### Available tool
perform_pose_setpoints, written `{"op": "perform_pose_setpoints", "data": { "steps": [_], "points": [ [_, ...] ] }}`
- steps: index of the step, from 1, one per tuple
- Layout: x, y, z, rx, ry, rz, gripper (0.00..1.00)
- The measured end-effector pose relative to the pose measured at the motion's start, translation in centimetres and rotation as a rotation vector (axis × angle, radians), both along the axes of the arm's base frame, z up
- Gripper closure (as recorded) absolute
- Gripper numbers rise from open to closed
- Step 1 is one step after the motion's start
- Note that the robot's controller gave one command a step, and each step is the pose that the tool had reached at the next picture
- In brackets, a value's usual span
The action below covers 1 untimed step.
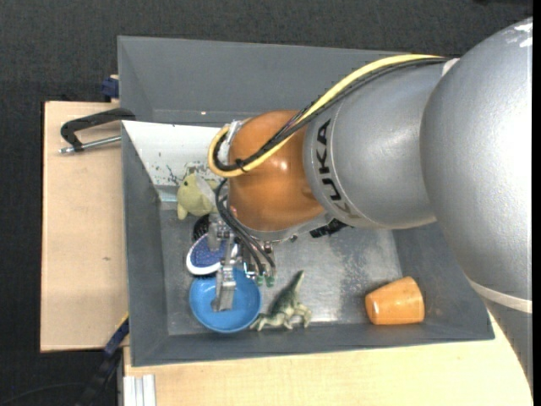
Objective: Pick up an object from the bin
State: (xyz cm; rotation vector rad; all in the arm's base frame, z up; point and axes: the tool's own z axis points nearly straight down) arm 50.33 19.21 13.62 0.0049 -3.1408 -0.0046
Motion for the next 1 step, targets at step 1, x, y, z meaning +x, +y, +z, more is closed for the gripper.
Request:
{"op": "perform_pose_setpoints", "data": {
  "steps": [1],
  "points": [
    [2.54,0.17,-5.65,0.013,-0.027,0.119,0.0]
  ]
}}
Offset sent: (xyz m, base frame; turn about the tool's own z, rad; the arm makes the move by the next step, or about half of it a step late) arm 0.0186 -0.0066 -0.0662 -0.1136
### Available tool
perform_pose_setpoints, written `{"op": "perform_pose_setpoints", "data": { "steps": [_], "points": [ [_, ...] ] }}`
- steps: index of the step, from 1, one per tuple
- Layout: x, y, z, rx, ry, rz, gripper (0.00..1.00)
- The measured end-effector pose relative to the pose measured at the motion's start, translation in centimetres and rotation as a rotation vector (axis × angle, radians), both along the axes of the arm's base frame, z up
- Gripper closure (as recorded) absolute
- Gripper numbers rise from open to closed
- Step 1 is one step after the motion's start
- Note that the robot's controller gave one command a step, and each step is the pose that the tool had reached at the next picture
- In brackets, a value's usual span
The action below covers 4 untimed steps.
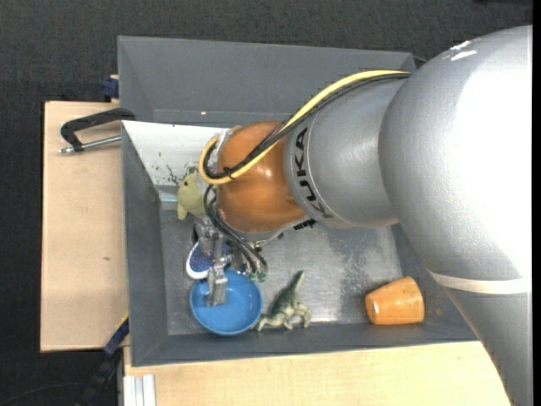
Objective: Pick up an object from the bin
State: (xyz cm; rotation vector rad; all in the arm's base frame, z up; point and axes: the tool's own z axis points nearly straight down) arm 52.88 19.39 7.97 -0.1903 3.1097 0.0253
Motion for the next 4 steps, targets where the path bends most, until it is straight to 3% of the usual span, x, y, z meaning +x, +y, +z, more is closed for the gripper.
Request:
{"op": "perform_pose_setpoints", "data": {
  "steps": [1,2,3,4],
  "points": [
    [7.8,-4.5,1.8,-0.012,0.009,-0.101,0.0],
    [6.8,-4.2,-0.3,-0.007,0.015,-0.279,0.0],
    [6.8,-4.2,-0.2,-0.005,0.015,-0.278,1.0],
    [3.5,-3.2,11.7,-0.009,0.019,-0.269,1.0]
  ]
}}
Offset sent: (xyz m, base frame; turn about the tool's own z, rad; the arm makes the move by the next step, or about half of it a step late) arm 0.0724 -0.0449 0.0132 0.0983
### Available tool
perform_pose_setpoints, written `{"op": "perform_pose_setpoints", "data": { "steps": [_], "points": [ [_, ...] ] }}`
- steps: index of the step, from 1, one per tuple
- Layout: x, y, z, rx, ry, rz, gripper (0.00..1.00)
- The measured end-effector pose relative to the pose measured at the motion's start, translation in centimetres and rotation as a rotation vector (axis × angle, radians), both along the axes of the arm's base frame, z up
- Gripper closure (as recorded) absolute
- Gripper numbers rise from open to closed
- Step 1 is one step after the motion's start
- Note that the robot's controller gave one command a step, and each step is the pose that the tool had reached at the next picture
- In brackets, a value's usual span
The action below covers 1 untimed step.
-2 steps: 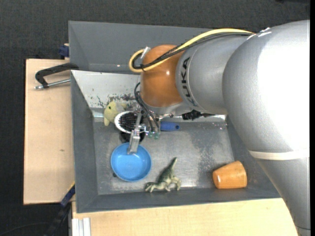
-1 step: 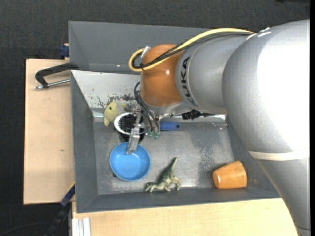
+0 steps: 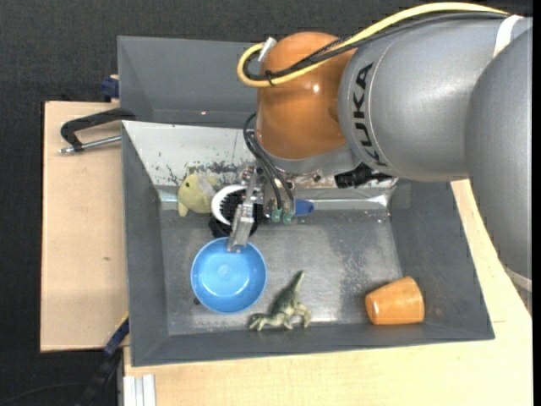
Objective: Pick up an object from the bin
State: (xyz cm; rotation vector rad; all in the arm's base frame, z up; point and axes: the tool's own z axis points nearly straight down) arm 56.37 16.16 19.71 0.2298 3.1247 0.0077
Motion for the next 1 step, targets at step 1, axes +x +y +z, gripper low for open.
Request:
{"op": "perform_pose_setpoints", "data": {
  "steps": [1],
  "points": [
    [1.54,1.22,15.78,0.001,-0.004,-0.039,1.0]
  ]
}}
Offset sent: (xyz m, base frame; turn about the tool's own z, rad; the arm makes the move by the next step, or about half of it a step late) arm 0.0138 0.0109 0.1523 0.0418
